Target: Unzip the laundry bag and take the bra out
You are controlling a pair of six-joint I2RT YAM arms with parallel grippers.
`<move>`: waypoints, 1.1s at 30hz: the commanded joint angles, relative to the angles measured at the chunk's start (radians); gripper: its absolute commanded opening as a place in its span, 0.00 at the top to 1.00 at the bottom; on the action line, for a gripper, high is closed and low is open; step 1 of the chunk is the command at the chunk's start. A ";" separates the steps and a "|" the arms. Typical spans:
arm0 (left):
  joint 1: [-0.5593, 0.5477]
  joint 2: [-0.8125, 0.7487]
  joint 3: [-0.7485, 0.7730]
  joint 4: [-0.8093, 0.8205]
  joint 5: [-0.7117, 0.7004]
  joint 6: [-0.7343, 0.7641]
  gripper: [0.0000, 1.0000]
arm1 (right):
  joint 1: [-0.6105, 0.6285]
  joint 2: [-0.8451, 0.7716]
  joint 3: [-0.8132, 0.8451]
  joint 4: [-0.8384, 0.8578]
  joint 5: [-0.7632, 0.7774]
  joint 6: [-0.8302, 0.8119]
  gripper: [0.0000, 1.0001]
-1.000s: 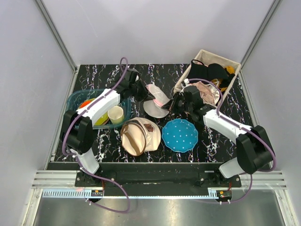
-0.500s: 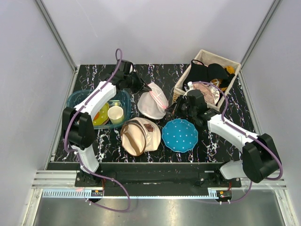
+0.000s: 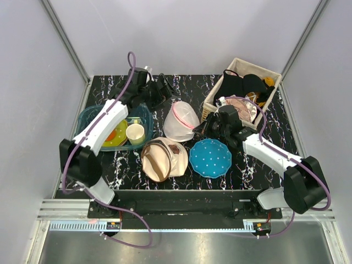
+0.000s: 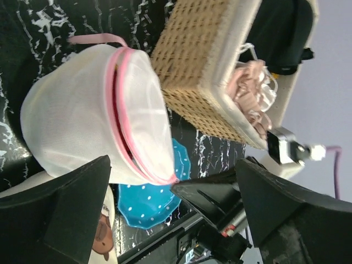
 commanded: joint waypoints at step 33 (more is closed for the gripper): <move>-0.035 0.011 -0.030 0.061 -0.080 -0.076 1.00 | 0.013 -0.063 -0.097 -0.030 0.042 -0.058 1.00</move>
